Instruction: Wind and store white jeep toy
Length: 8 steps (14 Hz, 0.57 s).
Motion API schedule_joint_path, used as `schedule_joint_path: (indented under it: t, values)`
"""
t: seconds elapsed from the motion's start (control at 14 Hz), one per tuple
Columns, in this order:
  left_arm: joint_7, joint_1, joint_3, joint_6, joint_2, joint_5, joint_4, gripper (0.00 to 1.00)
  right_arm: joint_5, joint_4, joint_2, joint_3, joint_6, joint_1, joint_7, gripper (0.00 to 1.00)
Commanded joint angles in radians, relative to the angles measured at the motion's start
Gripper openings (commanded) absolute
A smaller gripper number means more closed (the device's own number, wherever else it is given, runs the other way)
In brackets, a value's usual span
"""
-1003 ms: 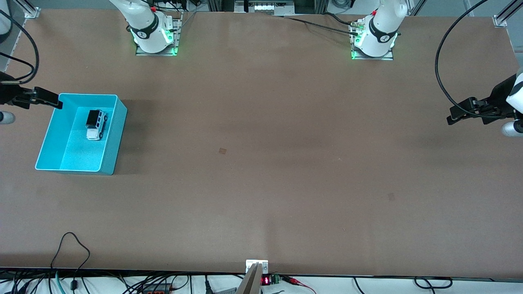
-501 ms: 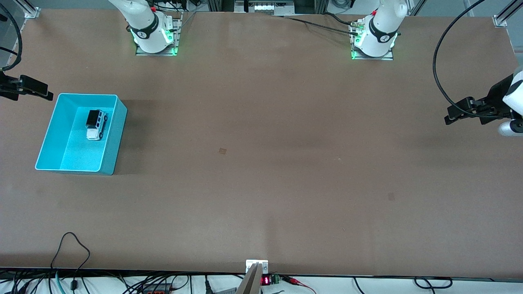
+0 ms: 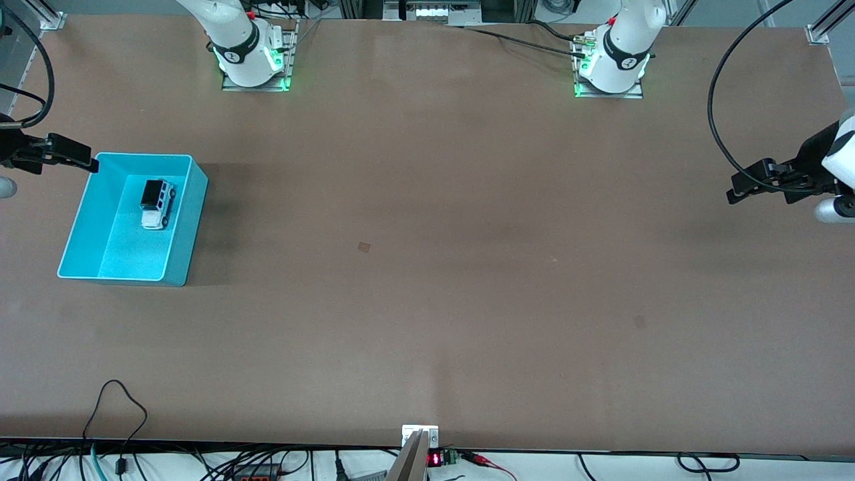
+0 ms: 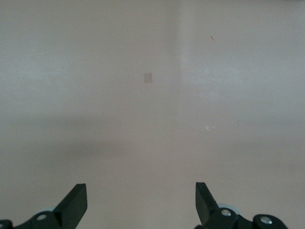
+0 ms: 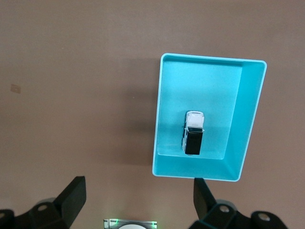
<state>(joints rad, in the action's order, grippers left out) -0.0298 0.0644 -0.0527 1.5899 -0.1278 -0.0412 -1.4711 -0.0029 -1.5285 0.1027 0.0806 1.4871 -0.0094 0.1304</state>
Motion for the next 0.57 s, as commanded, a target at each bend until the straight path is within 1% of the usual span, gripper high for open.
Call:
schedule_joint_path:
  t: [0.0, 0.5]
  values:
    - [0.010, -0.005, 0.002, 0.001, 0.010, 0.000, -0.006, 1.00, 0.000, 0.021, 0.008, 0.021, -0.019, 0.019, 0.006, 1.00]
    - [0.010, -0.009, 0.002, 0.001, 0.011, 0.000, -0.006, 1.00, 0.001, 0.016, 0.008, 0.024, -0.013, 0.019, 0.005, 1.00]
